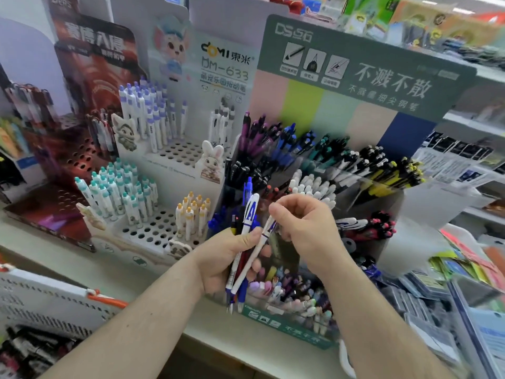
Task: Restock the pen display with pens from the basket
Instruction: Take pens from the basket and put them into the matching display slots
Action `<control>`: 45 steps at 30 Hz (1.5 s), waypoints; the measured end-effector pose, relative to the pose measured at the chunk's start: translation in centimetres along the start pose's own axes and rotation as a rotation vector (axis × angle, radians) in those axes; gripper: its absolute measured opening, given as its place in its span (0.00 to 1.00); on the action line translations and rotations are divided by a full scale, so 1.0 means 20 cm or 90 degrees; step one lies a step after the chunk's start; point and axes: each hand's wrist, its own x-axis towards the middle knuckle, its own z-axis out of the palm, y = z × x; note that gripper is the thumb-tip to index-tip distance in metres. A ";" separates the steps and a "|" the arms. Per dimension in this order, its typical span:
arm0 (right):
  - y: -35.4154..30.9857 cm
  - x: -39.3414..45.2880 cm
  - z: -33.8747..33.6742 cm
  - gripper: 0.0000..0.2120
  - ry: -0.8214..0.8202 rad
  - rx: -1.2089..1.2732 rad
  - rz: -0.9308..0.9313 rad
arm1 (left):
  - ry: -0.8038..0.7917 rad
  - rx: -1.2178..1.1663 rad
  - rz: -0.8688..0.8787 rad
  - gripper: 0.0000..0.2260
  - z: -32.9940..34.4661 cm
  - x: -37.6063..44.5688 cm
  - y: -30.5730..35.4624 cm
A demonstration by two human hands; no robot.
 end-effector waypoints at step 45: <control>-0.04 -0.08 -0.25 0.08 0.200 -0.159 -0.012 | 0.066 0.152 0.089 0.09 0.33 0.14 -0.10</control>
